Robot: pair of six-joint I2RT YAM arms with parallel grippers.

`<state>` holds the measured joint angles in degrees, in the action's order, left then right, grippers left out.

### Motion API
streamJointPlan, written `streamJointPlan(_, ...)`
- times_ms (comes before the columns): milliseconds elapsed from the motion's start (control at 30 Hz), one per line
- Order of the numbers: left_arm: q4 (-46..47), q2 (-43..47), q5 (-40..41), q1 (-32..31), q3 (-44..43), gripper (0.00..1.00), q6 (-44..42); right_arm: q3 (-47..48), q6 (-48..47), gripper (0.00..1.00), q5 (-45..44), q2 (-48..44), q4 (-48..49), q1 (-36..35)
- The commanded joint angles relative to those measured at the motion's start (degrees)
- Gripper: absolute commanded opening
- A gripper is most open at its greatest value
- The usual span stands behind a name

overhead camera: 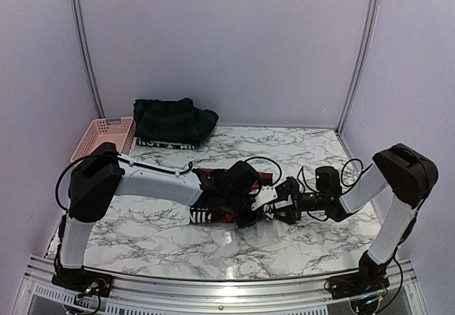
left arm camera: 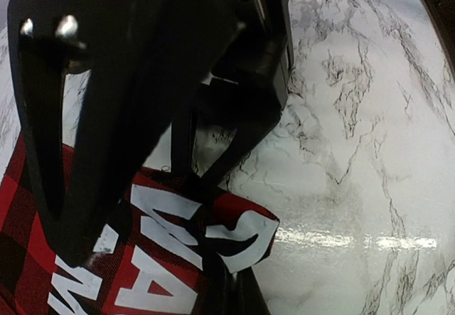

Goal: Fold and stack the mixed laundry pile
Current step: Pass from the left arm to the right

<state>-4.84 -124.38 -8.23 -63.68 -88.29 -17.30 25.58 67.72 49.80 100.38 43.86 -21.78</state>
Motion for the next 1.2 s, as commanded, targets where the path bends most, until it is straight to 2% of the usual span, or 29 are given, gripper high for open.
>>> streamJointPlan(0,2.4,4.0,-1.4,0.5,1.0,0.02,0.8,0.4,6.5,0.89,-4.1,4.0,1.6,-1.9)
streamJointPlan(500,2.9,7.1,-4.4,0.3,5.0,0.02,-0.3,9.1,11.7,0.57,-4.9,16.9,8.7,-2.1)
streamJointPlan(700,2.9,7.7,-3.8,0.3,5.7,0.03,-0.7,11.8,12.4,0.52,-4.5,20.8,9.7,-2.1)
streamJointPlan(800,3.0,7.9,-3.4,0.4,5.8,0.05,-0.6,12.3,12.6,0.38,-4.2,21.7,10.4,-2.0)
streamJointPlan(867,3.1,7.9,-2.9,0.4,5.8,0.13,-0.1,12.6,12.1,0.23,-4.1,21.5,9.9,-1.8)
streamJointPlan(900,3.0,8.1,-2.3,0.4,5.8,0.21,0.4,12.6,11.4,0.16,-4.1,21.1,9.7,-1.7)
streamJointPlan(967,2.5,8.7,-0.1,0.6,5.6,0.42,2.1,12.7,9.3,0.02,-3.9,19.2,7.7,-1.1)
streamJointPlan(1000,2.2,9.7,1.1,1.0,5.9,0.52,3.6,12.8,7.3,0.0,-4.0,17.8,5.3,-0.7)
streamJointPlan(1033,2.2,10.8,1.7,1.6,6.4,0.65,5.3,13.1,4.9,0.0,-4.0,15.9,1.9,-0.2)
streamJointPlan(1067,2.2,12.2,1.5,2.3,7.1,0.94,7.6,13.8,1.6,0.0,-4.0,14.1,-2.4,0.4)
streamJointPlan(1100,1.9,13.7,1.1,3.1,7.8,0.98,9.7,14.5,-1.7,0.0,-4.2,11.9,-7.7,1.0)
streamJointPlan(1167,1.8,17.2,0.8,4.1,9.9,0.99,12.9,16.7,-8.8,0.0,-4.2,8.1,-18.2,2.2)
